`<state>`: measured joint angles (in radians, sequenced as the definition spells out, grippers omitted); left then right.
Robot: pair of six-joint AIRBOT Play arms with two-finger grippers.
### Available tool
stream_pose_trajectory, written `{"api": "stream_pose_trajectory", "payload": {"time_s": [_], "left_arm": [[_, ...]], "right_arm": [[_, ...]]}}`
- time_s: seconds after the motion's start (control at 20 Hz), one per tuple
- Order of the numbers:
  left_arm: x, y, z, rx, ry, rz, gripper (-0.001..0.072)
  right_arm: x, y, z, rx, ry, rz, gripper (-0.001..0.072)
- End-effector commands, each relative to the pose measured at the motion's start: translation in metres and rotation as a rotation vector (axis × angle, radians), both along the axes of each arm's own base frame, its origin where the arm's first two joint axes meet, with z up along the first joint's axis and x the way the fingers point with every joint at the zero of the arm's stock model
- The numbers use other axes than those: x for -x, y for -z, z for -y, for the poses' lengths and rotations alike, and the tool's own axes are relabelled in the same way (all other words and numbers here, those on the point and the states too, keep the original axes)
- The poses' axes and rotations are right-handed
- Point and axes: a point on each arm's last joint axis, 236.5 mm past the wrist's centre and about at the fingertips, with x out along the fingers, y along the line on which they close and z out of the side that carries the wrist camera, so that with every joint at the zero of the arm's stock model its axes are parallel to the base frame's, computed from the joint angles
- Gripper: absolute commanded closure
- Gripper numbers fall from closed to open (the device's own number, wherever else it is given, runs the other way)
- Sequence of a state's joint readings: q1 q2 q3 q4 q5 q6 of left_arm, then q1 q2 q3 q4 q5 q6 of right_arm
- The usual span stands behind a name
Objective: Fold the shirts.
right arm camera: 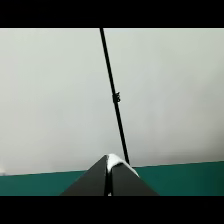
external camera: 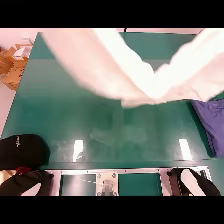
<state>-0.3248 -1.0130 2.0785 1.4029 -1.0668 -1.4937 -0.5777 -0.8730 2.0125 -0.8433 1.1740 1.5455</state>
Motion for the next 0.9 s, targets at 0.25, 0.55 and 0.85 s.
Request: {"api": "stream_pose_trajectory", "payload": {"time_s": [0.25, 0.55, 0.85], "left_arm": [[-0.105, 0.264, -0.024, -0.335, -0.212, -0.6, 0.0687], [-0.141, 0.509, 0.023, -0.411, -0.094, -1.09, 0.0686], [-0.149, 0.565, 0.015, -0.347, -0.133, -1.246, 0.0157]], "right_arm": [[-0.103, 0.211, 0.069, -0.223, 0.004, -0.433, 0.0698], [-0.132, 0.487, 0.038, -0.38, -0.056, -0.894, 0.0699], [-0.125, 0.581, 0.024, -0.402, -0.096, -1.1, 0.0698]]}}
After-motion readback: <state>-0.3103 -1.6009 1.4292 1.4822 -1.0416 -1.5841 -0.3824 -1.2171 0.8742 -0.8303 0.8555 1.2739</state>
